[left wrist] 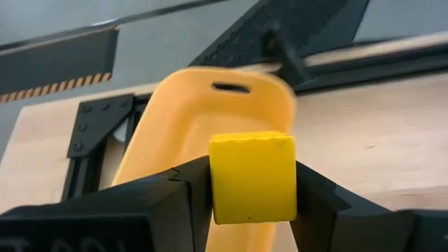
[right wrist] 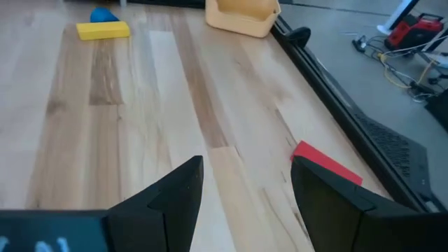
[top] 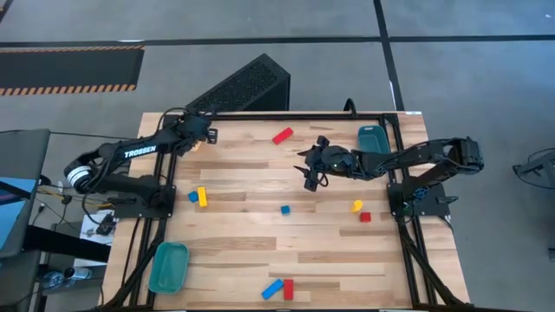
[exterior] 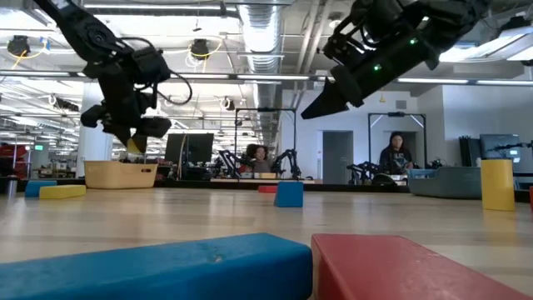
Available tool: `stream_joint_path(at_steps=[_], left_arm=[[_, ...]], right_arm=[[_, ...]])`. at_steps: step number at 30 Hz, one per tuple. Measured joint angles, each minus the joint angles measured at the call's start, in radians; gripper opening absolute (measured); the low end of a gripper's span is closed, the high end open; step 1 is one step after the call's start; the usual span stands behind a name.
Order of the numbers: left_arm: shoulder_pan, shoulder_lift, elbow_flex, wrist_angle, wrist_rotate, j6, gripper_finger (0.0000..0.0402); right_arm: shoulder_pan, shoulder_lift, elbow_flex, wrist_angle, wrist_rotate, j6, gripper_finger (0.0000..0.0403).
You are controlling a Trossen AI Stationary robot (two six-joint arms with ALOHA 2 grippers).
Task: Sort & place blocks by color
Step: Put the top center yellow block into the yellow bin
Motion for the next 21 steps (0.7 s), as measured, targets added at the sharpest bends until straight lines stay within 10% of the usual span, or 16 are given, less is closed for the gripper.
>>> stream_joint_path(at_steps=[21], left_arm=[[0.082, 0.202, 0.031, 0.052, 0.020, 0.007, 0.0129]], right_arm=[[0.001, 0.000, 0.000, -0.002, 0.007, 0.001, 0.0240]])
